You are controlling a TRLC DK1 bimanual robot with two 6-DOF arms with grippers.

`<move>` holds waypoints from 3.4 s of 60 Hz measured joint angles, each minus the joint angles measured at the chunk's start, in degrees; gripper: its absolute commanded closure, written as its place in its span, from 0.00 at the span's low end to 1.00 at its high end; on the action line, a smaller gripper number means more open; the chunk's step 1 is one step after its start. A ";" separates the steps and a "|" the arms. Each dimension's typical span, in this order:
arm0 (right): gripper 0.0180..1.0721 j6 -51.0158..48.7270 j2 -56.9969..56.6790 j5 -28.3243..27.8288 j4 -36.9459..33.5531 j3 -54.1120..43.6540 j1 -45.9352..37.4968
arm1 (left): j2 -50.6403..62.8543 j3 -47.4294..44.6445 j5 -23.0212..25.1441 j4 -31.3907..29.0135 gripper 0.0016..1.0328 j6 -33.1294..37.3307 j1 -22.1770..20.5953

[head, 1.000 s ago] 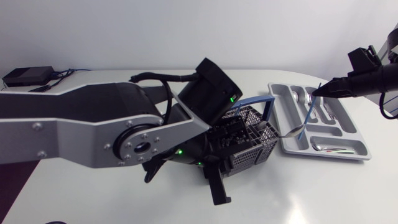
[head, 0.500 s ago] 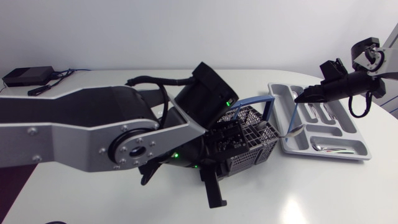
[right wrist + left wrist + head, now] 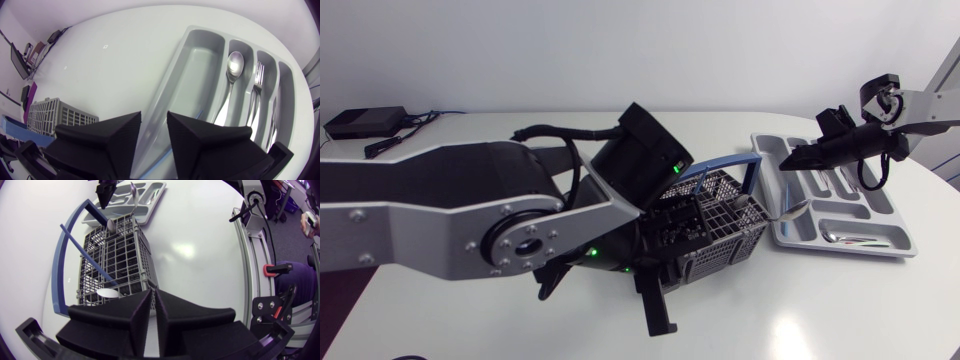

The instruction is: Unload the cutlery basket into the drawer organizer.

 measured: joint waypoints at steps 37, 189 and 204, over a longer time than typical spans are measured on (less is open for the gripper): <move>0.34 -0.04 -33.46 -2.45 1.62 -18.36 -0.17 | -1.07 -3.41 -0.02 2.60 0.86 0.02 1.29; 0.94 16.52 -49.20 14.53 17.18 -42.21 40.06 | 2.62 -8.24 -1.07 13.68 0.86 -0.50 4.28; 0.94 16.48 -53.83 15.26 12.28 -42.16 38.82 | 3.41 -7.65 -1.11 13.73 0.86 -0.50 4.39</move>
